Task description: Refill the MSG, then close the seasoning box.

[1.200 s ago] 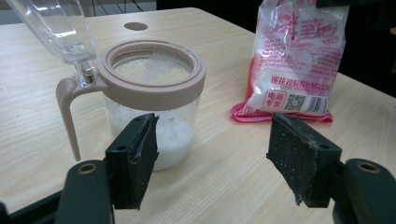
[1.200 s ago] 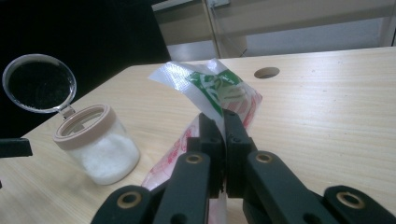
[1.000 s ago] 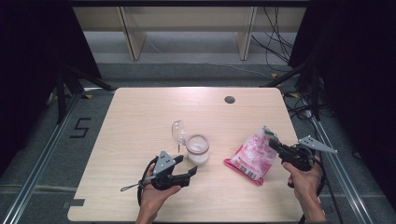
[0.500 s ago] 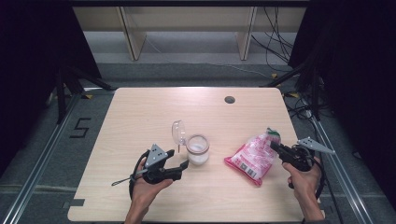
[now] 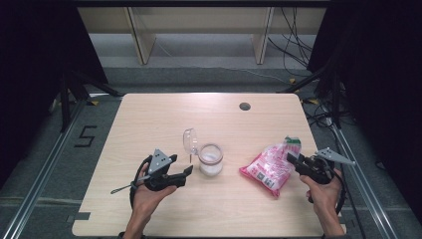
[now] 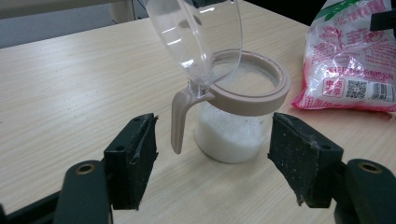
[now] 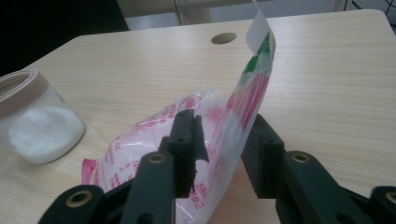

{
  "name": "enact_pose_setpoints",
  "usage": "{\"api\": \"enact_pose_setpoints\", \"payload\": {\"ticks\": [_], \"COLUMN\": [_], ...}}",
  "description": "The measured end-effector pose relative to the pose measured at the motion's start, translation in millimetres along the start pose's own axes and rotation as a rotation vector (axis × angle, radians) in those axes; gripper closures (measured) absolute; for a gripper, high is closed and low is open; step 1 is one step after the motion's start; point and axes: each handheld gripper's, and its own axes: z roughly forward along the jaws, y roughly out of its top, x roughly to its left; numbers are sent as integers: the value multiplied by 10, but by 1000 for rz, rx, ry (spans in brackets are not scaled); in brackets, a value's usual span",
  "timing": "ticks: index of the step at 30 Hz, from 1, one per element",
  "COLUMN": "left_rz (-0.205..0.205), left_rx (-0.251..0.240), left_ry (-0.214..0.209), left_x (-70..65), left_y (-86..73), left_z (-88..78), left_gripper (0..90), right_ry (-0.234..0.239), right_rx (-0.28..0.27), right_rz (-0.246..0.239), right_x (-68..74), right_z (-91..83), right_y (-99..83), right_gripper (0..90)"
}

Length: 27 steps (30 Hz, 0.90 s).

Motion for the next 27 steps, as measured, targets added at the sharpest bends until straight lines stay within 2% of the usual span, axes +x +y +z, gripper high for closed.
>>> {"api": "enact_pose_setpoints", "payload": {"ticks": [2,4,6,7,9,10,11,12,13,14,15,16,18,19,20,21,22,23,24,25,26,27], "left_rz": [-23,-28,-39,-20,-54,-48,-50,-41,-32,-45,-43,-41,-50,-48,-42,-40,-44,-40,-59,-75,-64,-72], "left_rx": [-3,-9,-19,-18,-41,-43,-38,-27,-27,-30,-27,-26,-28,-28,-26,-26,-28,-28,-28,-24,-22,-20], "left_ry": [6,10,16,14,14,13,7,10,12,14,11,19,18,19,21,21,19,27,29,26,17,29], "left_x": [8,14,32,56,65,81,93,97,105,106,118,117,115,116,120,126,131,143,150,168,192,199], "left_y": [7,28,50,60,55,50,44,41,36,27,19,13,8,10,14,18,19,22,23,23,24,26], "left_z": [-1,-7,-11,-20,-14,-15,-3,-1,-2,-2,0,3,9,8,5,1,-2,-11,-9,-4,1,4], "left_gripper": [314,314,314,314,309,309,309,309,309,310,309,309,310,311,311,311,311,312,316,321,321,321], "right_ry": [7,12,-3,-5,-4,3,-18,-17,-37,-30,-27,-34,-36,-45,-39,-40,-29,-26,-37,-26,-29,-30], "right_rx": [1,0,14,13,31,27,18,22,24,9,17,16,13,34,31,21,4,-4,5,-11,5,13], "right_rz": [8,17,19,21,43,39,59,48,57,51,84,64,62,52,61,48,82,72,100,60,88,89], "right_x": [4,11,7,5,1,-9,16,7,15,-4,14,-6,-28,-38,-36,-50,-25,-33,-9,-47,-20,-17], "right_z": [-5,-5,-11,-9,-20,-29,-29,-40,-55,-48,-60,-66,-67,-91,-94,-96,-101,-108,-123,-114,-136,-144], "right_y": [-1,-2,-7,-9,-9,-6,-17,-12,-23,-39,-49,-59,-80,-79,-81,-82,-87,-86,-86,-90,-94,-92], "right_gripper": [640,618,590,569,544,542,535,528,524,523,523,521,513,509,505,498,492,490,488,488,488,488]}}
